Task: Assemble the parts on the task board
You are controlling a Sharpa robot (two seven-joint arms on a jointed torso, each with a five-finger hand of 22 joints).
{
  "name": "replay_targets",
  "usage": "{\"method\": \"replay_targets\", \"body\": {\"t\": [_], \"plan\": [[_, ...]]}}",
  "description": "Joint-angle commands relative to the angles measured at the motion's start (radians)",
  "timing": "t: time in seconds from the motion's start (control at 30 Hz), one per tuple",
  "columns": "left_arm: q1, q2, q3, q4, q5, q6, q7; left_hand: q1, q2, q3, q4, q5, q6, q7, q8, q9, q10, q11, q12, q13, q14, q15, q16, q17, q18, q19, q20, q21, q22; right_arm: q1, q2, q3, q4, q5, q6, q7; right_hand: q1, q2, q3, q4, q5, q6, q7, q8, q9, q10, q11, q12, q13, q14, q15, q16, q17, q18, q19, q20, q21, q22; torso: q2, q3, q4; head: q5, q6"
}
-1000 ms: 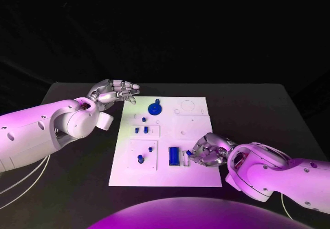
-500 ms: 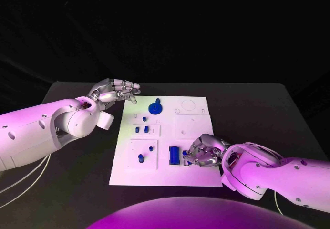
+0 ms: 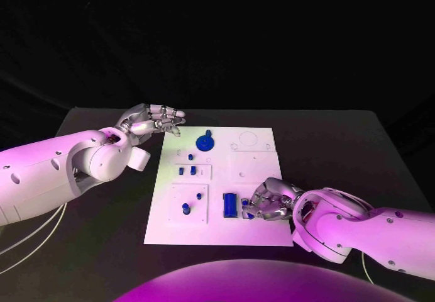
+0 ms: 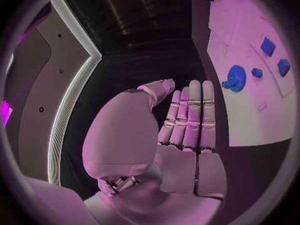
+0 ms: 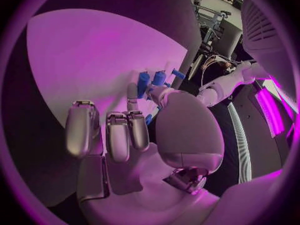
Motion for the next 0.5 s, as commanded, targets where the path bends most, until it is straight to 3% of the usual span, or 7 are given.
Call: {"method": "replay_targets", "body": {"t": [0.03, 0.5], "plan": [[0.0, 0.001, 0.001, 0.003, -0.005, 0.016, 0.004, -0.007, 0.007, -0.002, 0.0, 0.002, -0.006, 0.016, -0.001, -0.002, -0.009, 0.0, 0.004, 0.001, -0.003, 0.0, -0.002, -0.001, 0.012, 0.008, 0.001, -0.003, -0.001, -0.002, 0.001, -0.001, -0.003, -0.025, 0.018, -0.014, -0.01, 0.004, 0.003, 0.001, -0.001, 0.021, -0.023, -0.001, 0.002, 0.074, -0.004, 0.002, 0.205, 0.093, -0.002, 0.005, 0.188, 0.001, 0.021, -0.007, 0.005, 0.192, 0.0, 0.0002, 0.0006, -0.002, 0.002], [0.0, 0.0, 0.001, 0.004, -0.006, 0.016, 0.004, -0.007, 0.007, -0.002, 0.0, 0.002, -0.006, 0.016, -0.001, -0.002, -0.009, 0.0, 0.004, 0.001, -0.003, 0.0, -0.002, -0.001, 0.012, 0.008, 0.001, -0.003, -0.001, -0.002, 0.01, -0.001, -0.002, -0.03, 0.004, -0.011, -0.035, 0.002, 0.002, 0.006, -0.002, 0.024, -0.023, 0.002, 0.004, 0.075, -0.006, 0.005, 0.206, 0.094, -0.004, 0.006, 0.19, 0.001, 0.022, -0.009, 0.007, 0.192, 0.0, -0.0006, 0.0006, -0.003, 0.003]]}}
